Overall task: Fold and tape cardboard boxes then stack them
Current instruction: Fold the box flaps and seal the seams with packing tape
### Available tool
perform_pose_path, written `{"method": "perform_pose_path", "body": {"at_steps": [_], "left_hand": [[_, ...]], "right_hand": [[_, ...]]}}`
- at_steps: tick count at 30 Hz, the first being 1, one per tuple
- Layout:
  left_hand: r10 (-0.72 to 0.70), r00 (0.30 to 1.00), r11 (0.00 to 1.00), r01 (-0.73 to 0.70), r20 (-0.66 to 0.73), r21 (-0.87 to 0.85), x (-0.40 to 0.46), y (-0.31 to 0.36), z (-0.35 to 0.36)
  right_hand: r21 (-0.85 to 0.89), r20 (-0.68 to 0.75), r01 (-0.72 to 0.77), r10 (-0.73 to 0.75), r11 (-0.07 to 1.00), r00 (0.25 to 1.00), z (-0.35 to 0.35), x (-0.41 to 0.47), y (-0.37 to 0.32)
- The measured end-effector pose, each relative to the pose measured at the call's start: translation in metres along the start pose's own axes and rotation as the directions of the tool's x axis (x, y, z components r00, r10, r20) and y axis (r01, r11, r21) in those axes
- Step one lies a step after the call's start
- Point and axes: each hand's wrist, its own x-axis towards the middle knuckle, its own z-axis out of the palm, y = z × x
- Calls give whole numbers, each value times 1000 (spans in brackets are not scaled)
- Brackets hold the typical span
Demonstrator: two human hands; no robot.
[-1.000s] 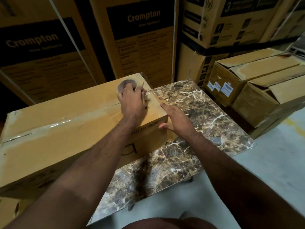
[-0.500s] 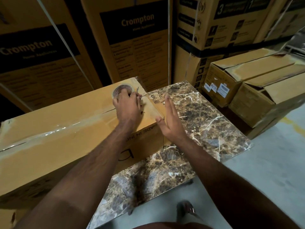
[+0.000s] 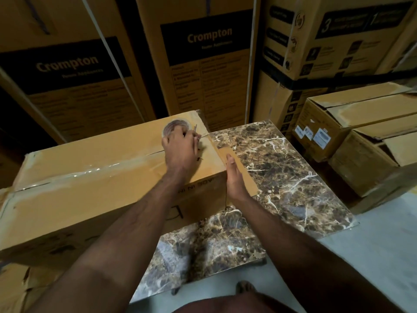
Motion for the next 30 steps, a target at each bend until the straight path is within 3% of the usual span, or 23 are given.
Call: {"method": "perform_pose_path", "body": {"at_steps": [1, 3, 5, 14, 18, 24, 28, 30], "left_hand": [[-4, 1000, 1000, 4, -8, -3, -1, -1, -1], [-19, 1000, 1000, 19, -16, -20, -5, -1, -3], [-25, 999, 999, 24, -28, -28, -7, -2, -3], [5, 1000, 999, -5, -24, -36, -17, -4, 5], [7, 1000, 999, -8, -28, -51, -13, -2, 6], [10, 1000, 1000, -10, -21, 8, -6, -8, 7], [7, 1000, 999, -7, -5, 46, -12, -6, 11], [26, 1000, 999, -26, 4, 27, -9, -1, 10]], "right_hand": [[150, -54, -67, 76, 986, 996, 5, -1, 0], [363, -202, -33, 113, 931, 973, 14, -4, -6], [425, -299, 41, 98, 904, 949, 20, 1, -13], [456, -261, -127, 268, 881, 927, 4, 43, -8], [510, -320, -87, 283, 856, 904, -7, 60, -12], [494, -327, -78, 268, 866, 906, 11, 54, 6], [334, -422, -68, 214, 940, 881, 9, 46, 26], [304, -483, 47, 111, 952, 868, 7, 38, 26]]}}
